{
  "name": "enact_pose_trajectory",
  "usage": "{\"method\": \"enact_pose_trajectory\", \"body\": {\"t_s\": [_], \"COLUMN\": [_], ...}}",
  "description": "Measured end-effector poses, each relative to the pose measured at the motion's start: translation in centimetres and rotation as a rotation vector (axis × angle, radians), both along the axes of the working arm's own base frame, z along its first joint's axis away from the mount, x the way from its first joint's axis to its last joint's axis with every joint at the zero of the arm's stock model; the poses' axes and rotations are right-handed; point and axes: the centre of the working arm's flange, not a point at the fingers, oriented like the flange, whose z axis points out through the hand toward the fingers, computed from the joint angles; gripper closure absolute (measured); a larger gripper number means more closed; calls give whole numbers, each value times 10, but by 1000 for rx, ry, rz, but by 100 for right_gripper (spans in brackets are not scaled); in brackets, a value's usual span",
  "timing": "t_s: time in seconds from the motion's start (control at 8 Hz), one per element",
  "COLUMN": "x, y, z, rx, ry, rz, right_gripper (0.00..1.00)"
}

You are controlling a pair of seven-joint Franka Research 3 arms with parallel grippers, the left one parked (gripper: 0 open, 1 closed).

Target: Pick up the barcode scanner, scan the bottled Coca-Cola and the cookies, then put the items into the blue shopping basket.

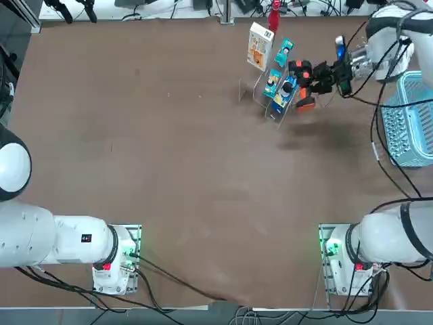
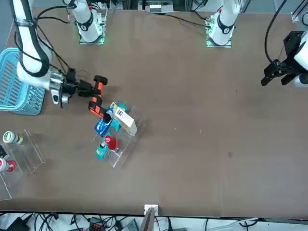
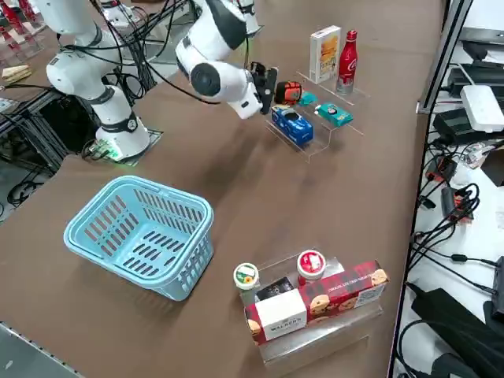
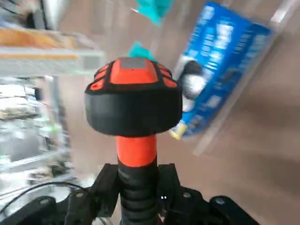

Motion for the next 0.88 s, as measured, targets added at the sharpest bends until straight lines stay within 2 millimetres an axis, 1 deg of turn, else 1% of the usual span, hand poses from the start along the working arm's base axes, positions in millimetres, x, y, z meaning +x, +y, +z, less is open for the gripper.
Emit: {"method": "enact_pose_trajectory", "body": {"t_s": [0.25, 0.5, 0.62, 0.88], "x": [6, 8, 7, 3], "y": [1, 4, 15, 49], "z": [9, 15, 22, 32], "rx": [-249, -484, -605, -846], "ry": [71, 127, 147, 134], "rz": [67, 91, 93, 84], "right_gripper": [56, 56, 56, 56]}}
